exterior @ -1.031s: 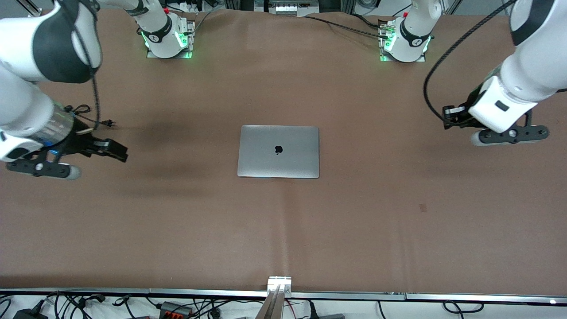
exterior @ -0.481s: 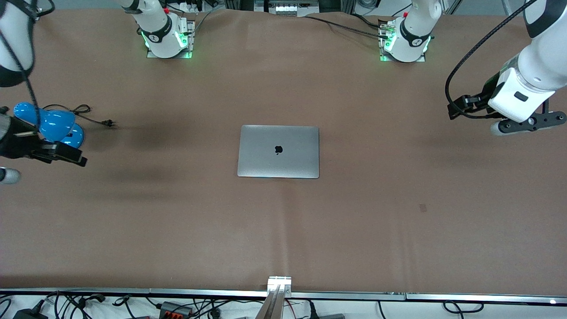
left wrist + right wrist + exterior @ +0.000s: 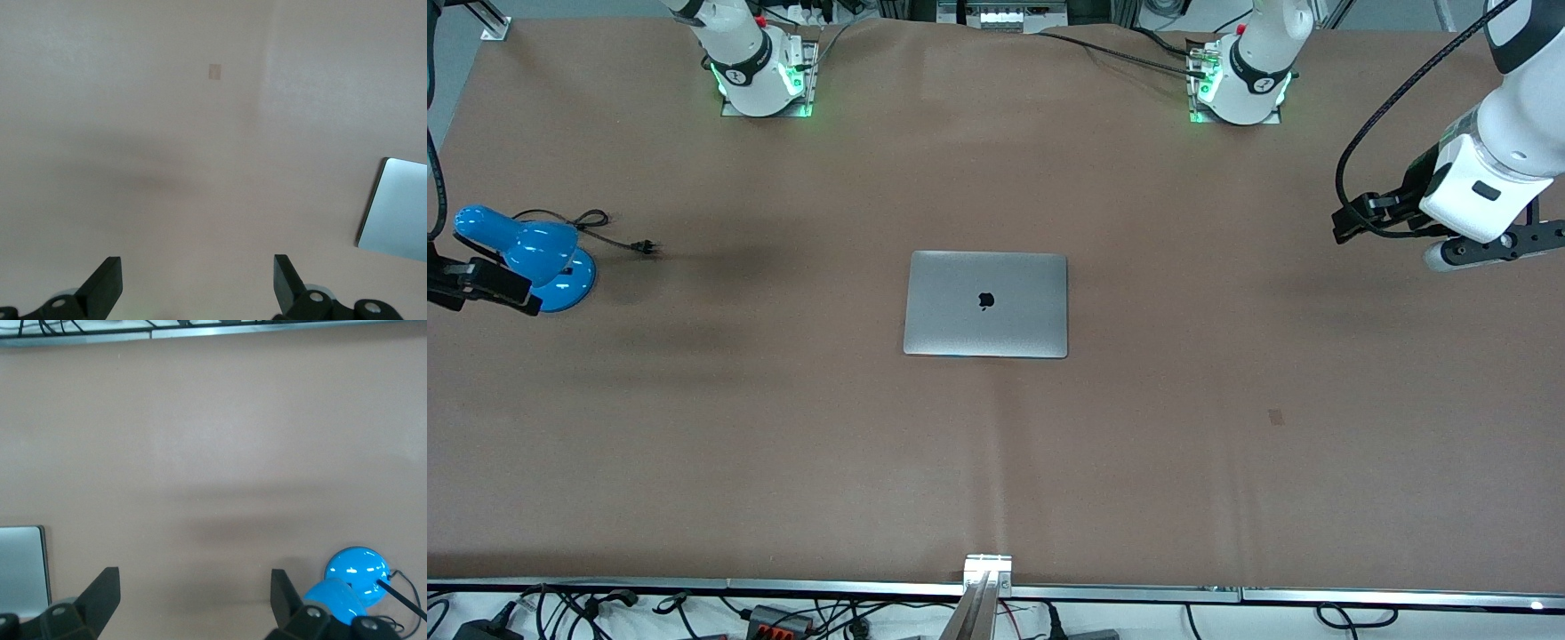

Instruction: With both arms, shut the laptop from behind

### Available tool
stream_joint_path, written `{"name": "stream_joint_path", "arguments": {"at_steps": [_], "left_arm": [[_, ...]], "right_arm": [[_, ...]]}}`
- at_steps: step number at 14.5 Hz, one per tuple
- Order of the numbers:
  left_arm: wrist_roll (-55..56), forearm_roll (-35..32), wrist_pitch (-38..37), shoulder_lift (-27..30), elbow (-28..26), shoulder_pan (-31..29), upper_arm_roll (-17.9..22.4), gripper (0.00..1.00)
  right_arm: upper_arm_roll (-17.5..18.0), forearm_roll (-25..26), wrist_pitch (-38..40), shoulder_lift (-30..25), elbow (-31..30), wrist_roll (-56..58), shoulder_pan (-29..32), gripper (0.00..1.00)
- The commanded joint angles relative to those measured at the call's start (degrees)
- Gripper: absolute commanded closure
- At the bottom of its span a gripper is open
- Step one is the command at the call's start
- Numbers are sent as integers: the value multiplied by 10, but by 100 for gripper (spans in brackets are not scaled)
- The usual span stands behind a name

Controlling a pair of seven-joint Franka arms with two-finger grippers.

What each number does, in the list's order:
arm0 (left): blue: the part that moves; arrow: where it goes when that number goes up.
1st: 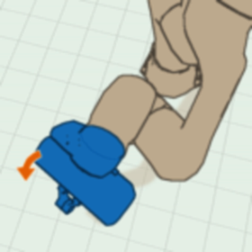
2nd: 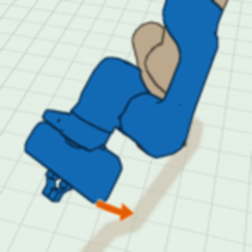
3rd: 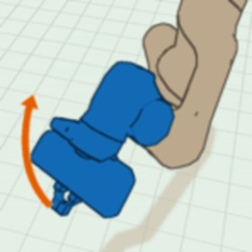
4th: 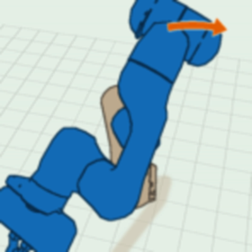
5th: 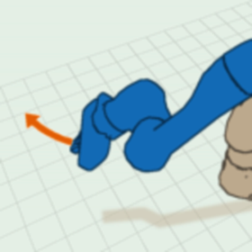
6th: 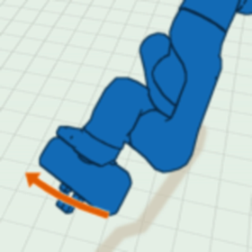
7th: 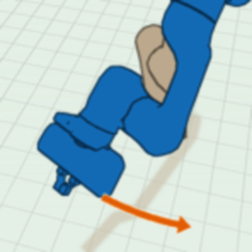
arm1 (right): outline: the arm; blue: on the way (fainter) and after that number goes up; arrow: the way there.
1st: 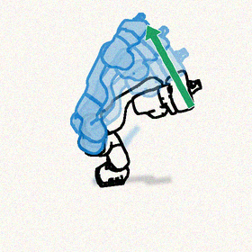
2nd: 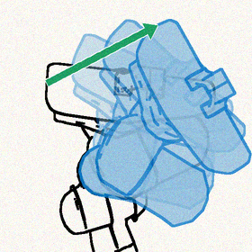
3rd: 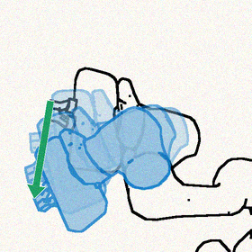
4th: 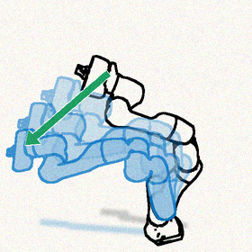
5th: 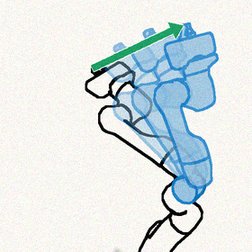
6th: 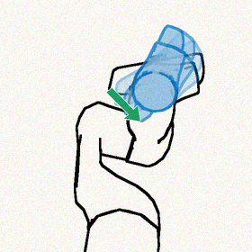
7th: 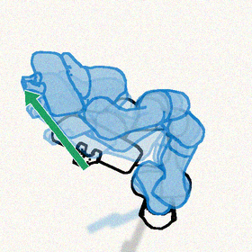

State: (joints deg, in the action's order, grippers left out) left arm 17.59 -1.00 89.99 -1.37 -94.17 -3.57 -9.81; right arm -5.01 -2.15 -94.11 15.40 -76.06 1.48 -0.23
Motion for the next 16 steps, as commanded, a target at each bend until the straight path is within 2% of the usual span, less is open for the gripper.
{"name": "stream_joint_path", "arguments": {"at_steps": [1, 5, 7, 12, 16], "left_arm": [[-12, 9, 5, 16, -12, 0, -8, 0], [-12, 9, 6, 15, -11, -3, -8, 0], [-12, 9, 6, 15, -10, -3, -8, 0], [-12, 8, 6, 8, -5, 7, -8, 0], [-11, 9, 3, 4, 4, 7, -8, 0]], "right_arm": [[14, 15, 10, -36, -56, -2, 9, 0], [15, 27, -39, -149, -219, -2, 9, 0], [15, 27, -55, -186, -265, -3, 9, 0], [15, 22, -35, -213, -267, 5, 9, 0], [16, 26, -41, -212, -268, 6, 8, 0]]}}
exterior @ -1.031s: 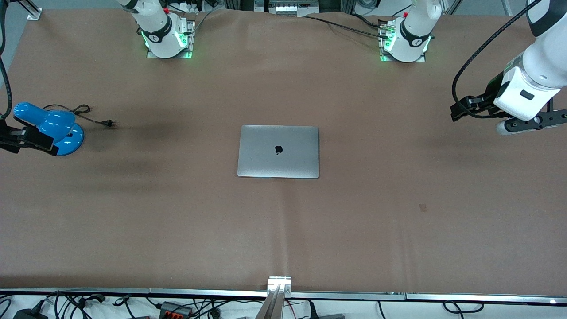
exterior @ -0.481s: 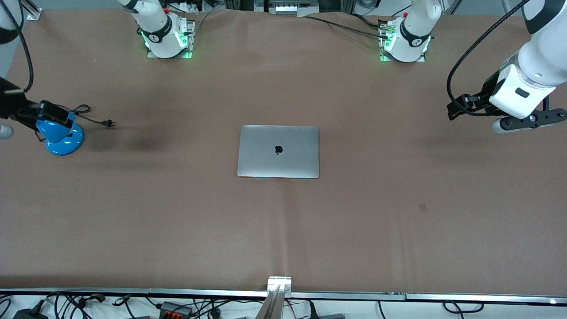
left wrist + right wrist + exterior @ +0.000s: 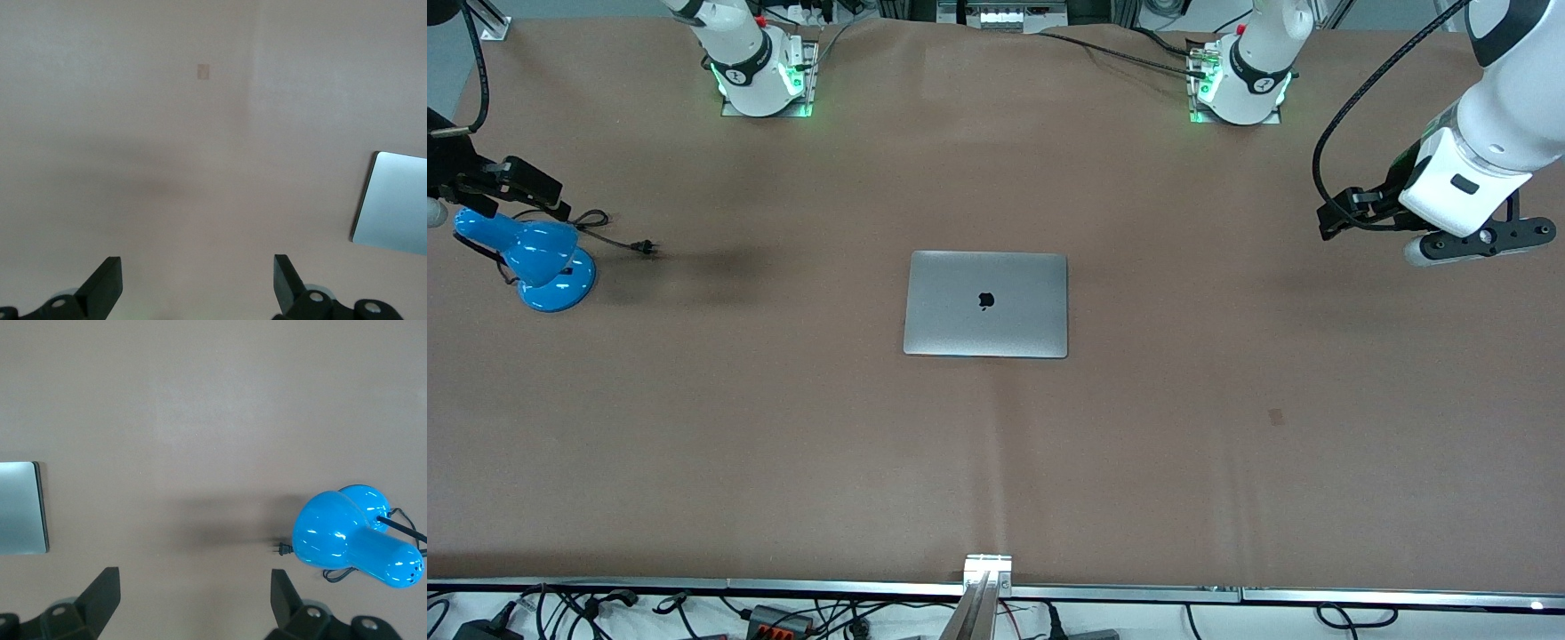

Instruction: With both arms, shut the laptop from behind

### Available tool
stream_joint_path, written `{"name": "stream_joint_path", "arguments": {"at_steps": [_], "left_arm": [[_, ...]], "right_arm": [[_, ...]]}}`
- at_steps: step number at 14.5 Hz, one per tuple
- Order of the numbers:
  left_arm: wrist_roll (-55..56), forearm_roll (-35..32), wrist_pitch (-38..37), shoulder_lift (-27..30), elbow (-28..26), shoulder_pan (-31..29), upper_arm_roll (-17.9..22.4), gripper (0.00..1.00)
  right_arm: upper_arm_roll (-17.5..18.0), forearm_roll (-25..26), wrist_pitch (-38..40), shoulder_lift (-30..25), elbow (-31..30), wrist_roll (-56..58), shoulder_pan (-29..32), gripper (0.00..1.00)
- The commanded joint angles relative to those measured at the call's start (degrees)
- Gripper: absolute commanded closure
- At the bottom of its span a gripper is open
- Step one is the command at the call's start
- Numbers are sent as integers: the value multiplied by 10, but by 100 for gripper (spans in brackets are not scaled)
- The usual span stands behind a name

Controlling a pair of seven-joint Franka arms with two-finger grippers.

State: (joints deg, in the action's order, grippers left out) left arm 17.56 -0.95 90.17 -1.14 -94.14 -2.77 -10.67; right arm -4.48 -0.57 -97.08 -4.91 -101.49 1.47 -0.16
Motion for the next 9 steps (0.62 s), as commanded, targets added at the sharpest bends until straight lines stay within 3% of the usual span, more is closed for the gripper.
{"name": "stream_joint_path", "arguments": {"at_steps": [1, 9], "left_arm": [[-10, 9, 1, 2, 5, -1, 0, 0], [-10, 9, -1, 2, 5, 0, -1, 0]], "right_arm": [[14, 11, -11, -9, -12, 4, 8, 0], [16, 6, 3, -10, -11, -3, 9, 0]]}}
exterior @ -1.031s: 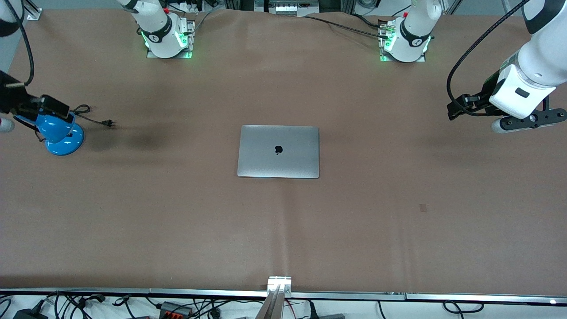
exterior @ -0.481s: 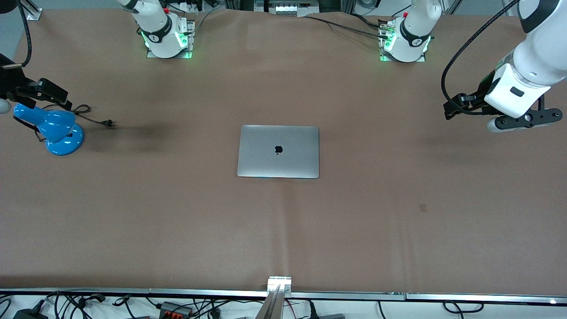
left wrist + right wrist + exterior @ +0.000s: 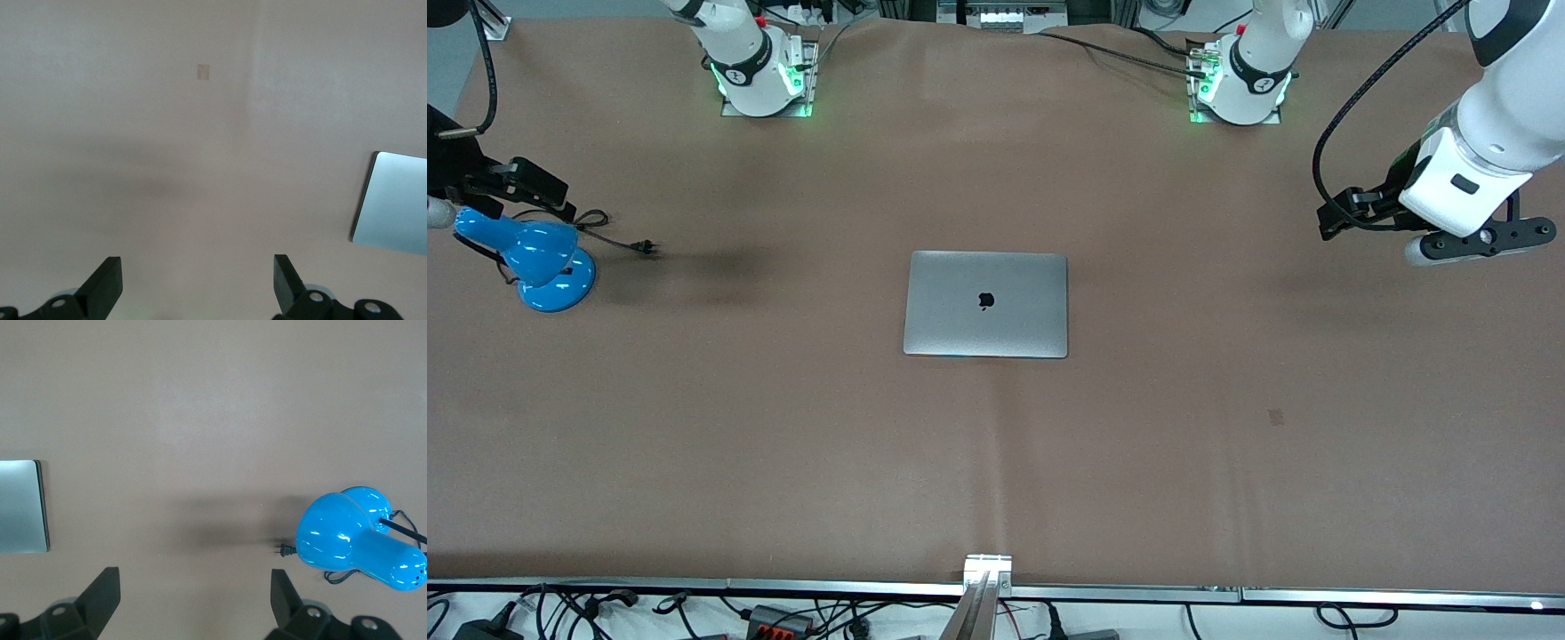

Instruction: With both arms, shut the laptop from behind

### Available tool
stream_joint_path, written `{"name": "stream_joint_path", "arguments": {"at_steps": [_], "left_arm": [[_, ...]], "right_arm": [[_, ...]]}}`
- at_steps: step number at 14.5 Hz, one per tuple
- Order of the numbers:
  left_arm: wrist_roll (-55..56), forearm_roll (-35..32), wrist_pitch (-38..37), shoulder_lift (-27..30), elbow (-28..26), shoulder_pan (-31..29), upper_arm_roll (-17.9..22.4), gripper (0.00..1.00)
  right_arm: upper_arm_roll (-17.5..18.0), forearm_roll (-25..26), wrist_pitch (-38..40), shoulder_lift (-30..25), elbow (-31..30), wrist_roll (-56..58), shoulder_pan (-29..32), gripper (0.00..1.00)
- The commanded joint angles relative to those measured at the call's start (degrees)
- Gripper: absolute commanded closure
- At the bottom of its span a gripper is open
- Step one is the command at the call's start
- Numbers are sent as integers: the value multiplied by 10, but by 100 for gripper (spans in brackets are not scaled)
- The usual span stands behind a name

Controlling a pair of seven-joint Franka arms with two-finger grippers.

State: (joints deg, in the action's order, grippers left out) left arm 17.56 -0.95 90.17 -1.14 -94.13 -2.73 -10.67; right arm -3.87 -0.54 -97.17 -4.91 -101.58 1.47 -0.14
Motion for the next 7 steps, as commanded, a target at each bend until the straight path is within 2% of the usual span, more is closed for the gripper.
{"name": "stream_joint_path", "arguments": {"at_steps": [1, 7], "left_arm": [[-10, 9, 0, 2, 5, -1, -1, 0], [-10, 9, -1, 2, 5, -1, -1, 0]], "right_arm": [[10, 5, 7, -10, -10, -3, 8, 0], [9, 5, 2, -11, -10, -3, 8, 0]]}}
